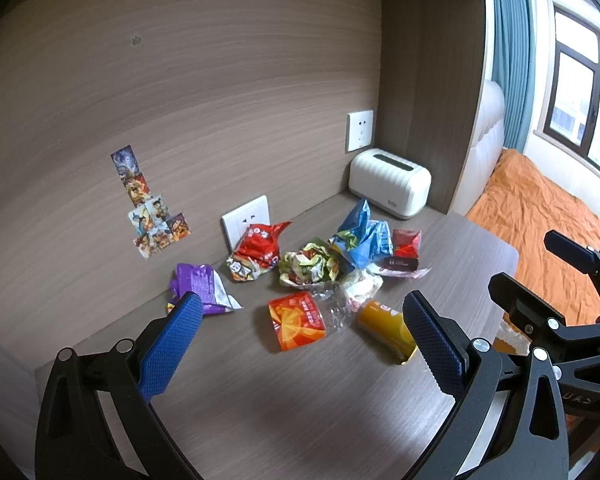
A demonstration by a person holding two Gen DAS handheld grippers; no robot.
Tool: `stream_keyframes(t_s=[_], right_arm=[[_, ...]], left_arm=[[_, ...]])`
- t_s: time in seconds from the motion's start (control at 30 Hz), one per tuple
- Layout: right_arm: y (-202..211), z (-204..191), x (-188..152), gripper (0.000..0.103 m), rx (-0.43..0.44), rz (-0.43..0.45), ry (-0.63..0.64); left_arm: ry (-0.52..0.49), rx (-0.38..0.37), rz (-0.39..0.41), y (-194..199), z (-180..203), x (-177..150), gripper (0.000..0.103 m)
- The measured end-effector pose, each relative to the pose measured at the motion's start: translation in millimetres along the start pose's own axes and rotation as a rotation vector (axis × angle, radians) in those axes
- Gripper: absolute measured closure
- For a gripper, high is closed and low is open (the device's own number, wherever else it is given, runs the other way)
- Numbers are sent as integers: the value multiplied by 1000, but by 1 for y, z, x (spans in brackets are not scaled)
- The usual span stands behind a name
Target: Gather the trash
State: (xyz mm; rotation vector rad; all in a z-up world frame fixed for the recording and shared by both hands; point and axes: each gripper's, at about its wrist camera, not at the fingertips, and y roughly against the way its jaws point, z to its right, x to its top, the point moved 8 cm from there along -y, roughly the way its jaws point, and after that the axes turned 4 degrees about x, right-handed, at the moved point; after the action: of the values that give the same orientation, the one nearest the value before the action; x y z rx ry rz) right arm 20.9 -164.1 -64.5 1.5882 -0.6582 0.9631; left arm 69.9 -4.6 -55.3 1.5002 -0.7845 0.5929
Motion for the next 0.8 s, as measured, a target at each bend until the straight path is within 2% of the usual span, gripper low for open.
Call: stream_keyframes(t_s=[0.3, 0.47, 0.63, 0.8], right_arm=[[-6, -3, -2, 4, 5, -16, 2], [-19, -6, -4, 4, 18, -39, 18], [-47, -7, -19, 4, 47, -100, 69], [-91, -9, -51, 4, 87, -232, 115]], left_arm=[[-6, -1, 4, -6, -5, 0, 5], [-12, -39, 7, -23, -13, -4, 5], [-100, -70, -11, -63, -19, -17, 5], [-211, -141, -92, -116, -14, -38, 5]])
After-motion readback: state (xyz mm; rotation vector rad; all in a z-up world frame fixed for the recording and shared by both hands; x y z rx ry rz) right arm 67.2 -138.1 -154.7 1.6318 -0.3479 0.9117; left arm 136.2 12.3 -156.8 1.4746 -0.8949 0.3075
